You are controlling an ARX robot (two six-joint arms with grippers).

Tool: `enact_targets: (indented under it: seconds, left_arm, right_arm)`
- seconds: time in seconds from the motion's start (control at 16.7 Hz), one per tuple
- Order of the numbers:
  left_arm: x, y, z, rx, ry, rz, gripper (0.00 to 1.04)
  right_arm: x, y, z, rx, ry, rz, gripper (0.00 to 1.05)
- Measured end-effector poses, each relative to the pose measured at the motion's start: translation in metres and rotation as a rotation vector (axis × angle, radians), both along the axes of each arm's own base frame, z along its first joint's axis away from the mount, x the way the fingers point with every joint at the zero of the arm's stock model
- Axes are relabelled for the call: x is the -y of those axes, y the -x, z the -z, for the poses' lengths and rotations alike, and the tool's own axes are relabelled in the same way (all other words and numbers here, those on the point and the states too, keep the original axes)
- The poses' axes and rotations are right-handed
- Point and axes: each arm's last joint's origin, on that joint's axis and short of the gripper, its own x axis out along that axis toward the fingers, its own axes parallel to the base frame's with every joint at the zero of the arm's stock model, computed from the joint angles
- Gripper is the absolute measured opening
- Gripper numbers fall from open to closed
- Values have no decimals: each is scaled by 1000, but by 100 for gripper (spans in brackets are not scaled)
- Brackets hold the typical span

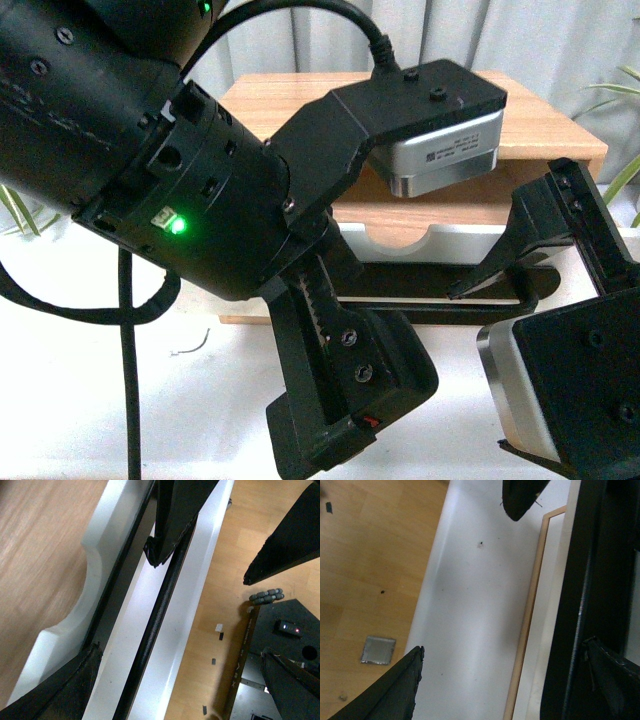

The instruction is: Pull drawer

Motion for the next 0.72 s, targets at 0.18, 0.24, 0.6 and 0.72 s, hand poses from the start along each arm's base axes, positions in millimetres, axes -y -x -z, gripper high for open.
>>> enact_targets:
  seconds: [0.18,0.24,0.6,0.72]
  left_arm:
    - [-7,4,-18,19,71,-11,98]
    - [-10,6,-23,23,102,-20,98]
    - [-67,5,-58,160,420,-251,98]
    - [-112,3,-72,257,586,-524,98]
  right_arm:
    - [4,0,-13,-9,-34,17,98]
    - [8,-2,-20,-3,-49,32,98]
    - [35,-9,-63,50,-282,135,98]
    - [51,-12,-81,122,-450,262,98]
